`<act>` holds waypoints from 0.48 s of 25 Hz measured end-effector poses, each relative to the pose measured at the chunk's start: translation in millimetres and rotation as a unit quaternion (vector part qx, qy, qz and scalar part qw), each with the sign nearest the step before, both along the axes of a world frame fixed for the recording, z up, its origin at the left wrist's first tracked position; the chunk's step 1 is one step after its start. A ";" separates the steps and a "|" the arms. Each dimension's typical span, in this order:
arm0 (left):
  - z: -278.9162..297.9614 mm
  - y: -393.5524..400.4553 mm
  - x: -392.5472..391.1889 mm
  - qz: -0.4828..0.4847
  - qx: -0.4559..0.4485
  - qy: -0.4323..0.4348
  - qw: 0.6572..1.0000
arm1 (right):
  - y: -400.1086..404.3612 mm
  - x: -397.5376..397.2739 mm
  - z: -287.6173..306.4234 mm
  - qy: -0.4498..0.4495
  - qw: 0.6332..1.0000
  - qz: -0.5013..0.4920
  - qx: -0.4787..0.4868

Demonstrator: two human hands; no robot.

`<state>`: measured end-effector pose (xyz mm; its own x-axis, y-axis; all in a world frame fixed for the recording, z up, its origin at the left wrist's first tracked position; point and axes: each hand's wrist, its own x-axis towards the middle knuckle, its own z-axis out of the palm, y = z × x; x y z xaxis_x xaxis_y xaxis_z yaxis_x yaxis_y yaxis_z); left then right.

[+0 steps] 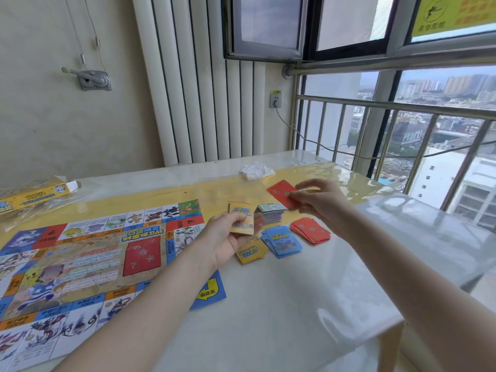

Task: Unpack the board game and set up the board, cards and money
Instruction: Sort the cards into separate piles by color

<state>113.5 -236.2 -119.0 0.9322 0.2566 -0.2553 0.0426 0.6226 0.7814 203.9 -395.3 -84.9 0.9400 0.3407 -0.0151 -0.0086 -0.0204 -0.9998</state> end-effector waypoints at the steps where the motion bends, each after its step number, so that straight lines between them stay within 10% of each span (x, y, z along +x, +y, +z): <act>1: 0.5 -7.0 3.7 -0.006 0.009 0.000 1.000 | -8.4 5.3 -4.1 -0.025 0.999 -0.036 -0.032; 12: 1.1 -28.4 20.2 0.005 0.048 -0.003 0.999 | -35.6 36.7 -43.2 -0.044 0.982 -0.079 -0.166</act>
<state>133.6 -264.6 -117.9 0.9310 0.2881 -0.2243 0.0328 0.5458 0.8373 240.6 -430.9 -128.1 0.9834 0.1804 -0.0174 0.0478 -0.3510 -0.9351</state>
